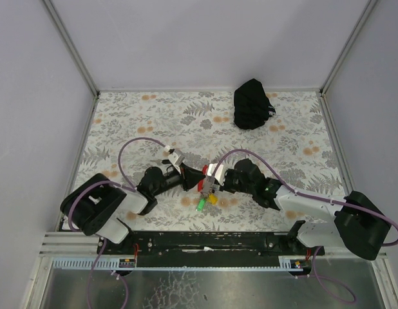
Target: Put the keys on the keyring
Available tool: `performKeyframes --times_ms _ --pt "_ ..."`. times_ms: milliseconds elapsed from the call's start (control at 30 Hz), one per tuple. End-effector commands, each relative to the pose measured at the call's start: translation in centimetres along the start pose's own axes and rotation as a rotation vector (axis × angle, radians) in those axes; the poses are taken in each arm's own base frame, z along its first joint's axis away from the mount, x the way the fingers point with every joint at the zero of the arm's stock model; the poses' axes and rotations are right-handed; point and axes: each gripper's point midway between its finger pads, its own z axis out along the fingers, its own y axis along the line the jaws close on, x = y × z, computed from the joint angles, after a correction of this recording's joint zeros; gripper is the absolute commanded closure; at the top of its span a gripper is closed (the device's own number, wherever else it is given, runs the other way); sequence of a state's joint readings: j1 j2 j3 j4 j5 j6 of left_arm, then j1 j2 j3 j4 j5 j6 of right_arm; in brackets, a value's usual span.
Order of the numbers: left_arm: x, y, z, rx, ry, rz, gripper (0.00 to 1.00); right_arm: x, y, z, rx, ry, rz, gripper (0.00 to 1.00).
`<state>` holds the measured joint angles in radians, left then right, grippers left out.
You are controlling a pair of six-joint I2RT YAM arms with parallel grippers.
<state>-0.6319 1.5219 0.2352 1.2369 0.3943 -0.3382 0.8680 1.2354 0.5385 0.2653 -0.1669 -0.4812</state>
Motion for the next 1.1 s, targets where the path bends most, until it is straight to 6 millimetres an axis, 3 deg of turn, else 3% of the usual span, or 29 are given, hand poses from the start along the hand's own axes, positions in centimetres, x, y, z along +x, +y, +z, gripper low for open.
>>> performKeyframes --times_ms 0,300,533,667,700,733,1000,1067 --pt "-2.2 1.0 0.1 -0.065 -0.057 0.038 0.76 0.2 -1.1 0.0 0.089 0.003 0.069 1.0" --pt "-4.1 1.1 -1.9 -0.144 -0.105 0.045 0.61 0.5 -1.8 -0.2 0.133 0.015 0.093 1.0" --pt "-6.2 2.3 -4.6 -0.3 -0.157 0.037 0.45 3.1 -3.5 -0.4 0.252 0.073 0.232 1.0" --pt "-6.6 3.4 -6.5 -0.413 -0.163 0.017 0.23 4.4 -5.0 -0.9 0.345 0.114 0.359 0.99" --pt "-6.9 3.5 -6.9 -0.431 -0.168 0.013 0.07 4.7 -5.3 -1.1 0.368 0.122 0.384 0.98" --pt "-7.3 3.7 -7.3 -0.459 -0.173 0.007 0.0 4.9 -5.7 -1.3 0.391 0.131 0.411 0.96" --pt "-10.0 4.4 -10.6 -0.628 -0.252 -0.104 0.0 6.5 -7.6 -4.5 0.593 0.147 0.53 0.75" --pt "-10.7 4.1 -11.1 -0.639 -0.273 -0.136 0.0 6.6 -7.7 -5.3 0.621 0.132 0.545 0.64"
